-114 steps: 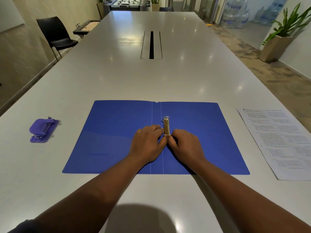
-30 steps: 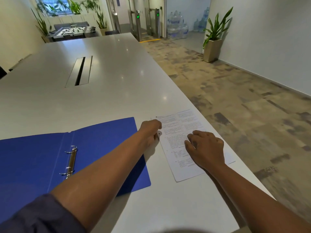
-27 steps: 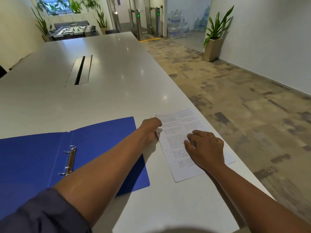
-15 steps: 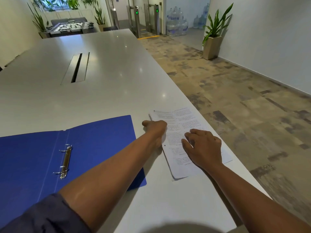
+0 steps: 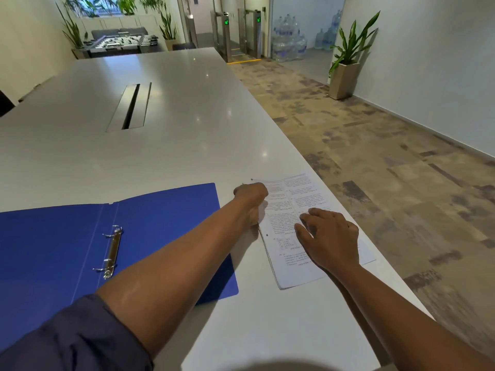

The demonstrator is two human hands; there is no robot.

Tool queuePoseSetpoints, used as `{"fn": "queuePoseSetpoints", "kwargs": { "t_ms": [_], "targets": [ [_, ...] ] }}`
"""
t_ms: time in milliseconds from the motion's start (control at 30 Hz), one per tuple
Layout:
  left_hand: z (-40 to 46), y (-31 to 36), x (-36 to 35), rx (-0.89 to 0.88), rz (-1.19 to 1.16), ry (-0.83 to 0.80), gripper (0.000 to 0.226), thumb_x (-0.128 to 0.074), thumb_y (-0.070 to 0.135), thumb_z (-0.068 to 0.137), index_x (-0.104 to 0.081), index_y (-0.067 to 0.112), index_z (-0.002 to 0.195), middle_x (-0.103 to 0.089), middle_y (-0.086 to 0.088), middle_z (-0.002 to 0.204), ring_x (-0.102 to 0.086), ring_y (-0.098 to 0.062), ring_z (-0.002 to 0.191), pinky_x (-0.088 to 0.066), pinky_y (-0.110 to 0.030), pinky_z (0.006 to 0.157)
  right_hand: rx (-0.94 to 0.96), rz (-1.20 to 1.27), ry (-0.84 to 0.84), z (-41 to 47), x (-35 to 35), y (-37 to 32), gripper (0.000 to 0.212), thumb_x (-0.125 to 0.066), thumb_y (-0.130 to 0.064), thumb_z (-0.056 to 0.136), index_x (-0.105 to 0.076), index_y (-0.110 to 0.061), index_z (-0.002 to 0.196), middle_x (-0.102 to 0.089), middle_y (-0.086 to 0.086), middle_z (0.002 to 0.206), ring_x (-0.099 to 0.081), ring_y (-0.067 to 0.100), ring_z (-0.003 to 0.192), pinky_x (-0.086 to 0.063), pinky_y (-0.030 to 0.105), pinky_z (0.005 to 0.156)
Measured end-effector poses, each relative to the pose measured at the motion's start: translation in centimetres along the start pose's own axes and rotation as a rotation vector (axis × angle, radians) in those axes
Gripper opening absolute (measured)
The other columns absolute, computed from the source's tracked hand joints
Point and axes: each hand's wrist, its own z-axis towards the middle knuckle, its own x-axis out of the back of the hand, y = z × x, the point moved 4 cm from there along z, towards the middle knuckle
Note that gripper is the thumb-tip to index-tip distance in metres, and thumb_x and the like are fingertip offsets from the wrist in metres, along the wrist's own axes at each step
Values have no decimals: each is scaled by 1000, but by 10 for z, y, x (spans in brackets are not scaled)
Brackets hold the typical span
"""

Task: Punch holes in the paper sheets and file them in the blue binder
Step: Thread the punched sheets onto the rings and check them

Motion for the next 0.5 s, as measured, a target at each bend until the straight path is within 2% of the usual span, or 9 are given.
{"fn": "queuePoseSetpoints", "kwargs": {
  "t_ms": [67,100,167,233,300,333,367,433,500],
  "targets": [
    [1,0,2,-33,133,11,37,-43,-6,103,-50,0,139,-58,-12,132,-55,-28,129,-42,-26,100,-3,-2,-1,0,0,1,44,-51,-62,94,-70,-36,125,-61,-10,143,-53,20,134,-36,55,109],
    [0,0,2,-27,145,-11,40,-44,-6,103,-48,-2,142,-56,-14,140,-53,-30,133,-41,-28,101,-3,0,-2,0,-1,1,44,-51,-62,94,-70,-37,125,-61,-10,143,-52,20,134,-35,55,109],
    [-4,-3,0,45,71,-68,39,-48,-6,101,-49,-4,140,-56,-18,141,-55,-31,129,-40,-28,97,0,6,-1,0,-1,1,44,-51,-62,94,-70,-37,125,-61,-11,143,-52,19,134,-35,55,109],
    [-7,-5,-4,107,12,-111,35,-49,-7,100,-54,-5,134,-60,-16,129,-59,-32,119,-42,-31,93,-3,9,-1,0,-1,1,45,-50,-63,94,-70,-37,125,-61,-11,143,-52,19,134,-36,55,109],
    [-7,-5,-10,75,20,-149,42,-56,-8,93,-56,-1,134,-65,-14,127,-64,-36,114,-52,-41,95,-7,9,-2,1,-1,0,46,-50,-64,94,-70,-37,125,-61,-11,143,-52,18,134,-36,55,110],
    [-5,-5,-14,46,25,-164,49,-61,-7,87,-55,3,134,-67,-15,124,-67,-38,108,-58,-47,90,-8,9,-2,1,-1,0,45,-51,-63,94,-70,-37,125,-61,-11,143,-52,19,134,-36,55,110],
    [-4,-5,-17,4,41,-161,54,-65,-6,83,-50,8,134,-66,-15,119,-68,-37,102,-61,-49,81,-7,8,-1,1,-1,0,44,-51,-63,94,-71,-37,124,-61,-11,143,-52,19,134,-36,55,109],
    [-5,-7,-17,-37,-15,-105,54,-69,-2,86,-36,15,125,-59,-15,116,-68,-33,96,-63,-44,66,-1,6,2,0,-1,0,42,-51,-61,94,-71,-37,122,-61,-11,143,-52,19,134,-36,54,108],
    [0,-11,-13,-33,-150,-9,58,-75,5,85,-30,21,119,-53,-16,120,-67,-34,97,-63,-44,62,-5,7,0,0,-1,0,42,-51,-62,94,-71,-37,122,-61,-11,143,-51,19,134,-35,54,109]
  ]
}}
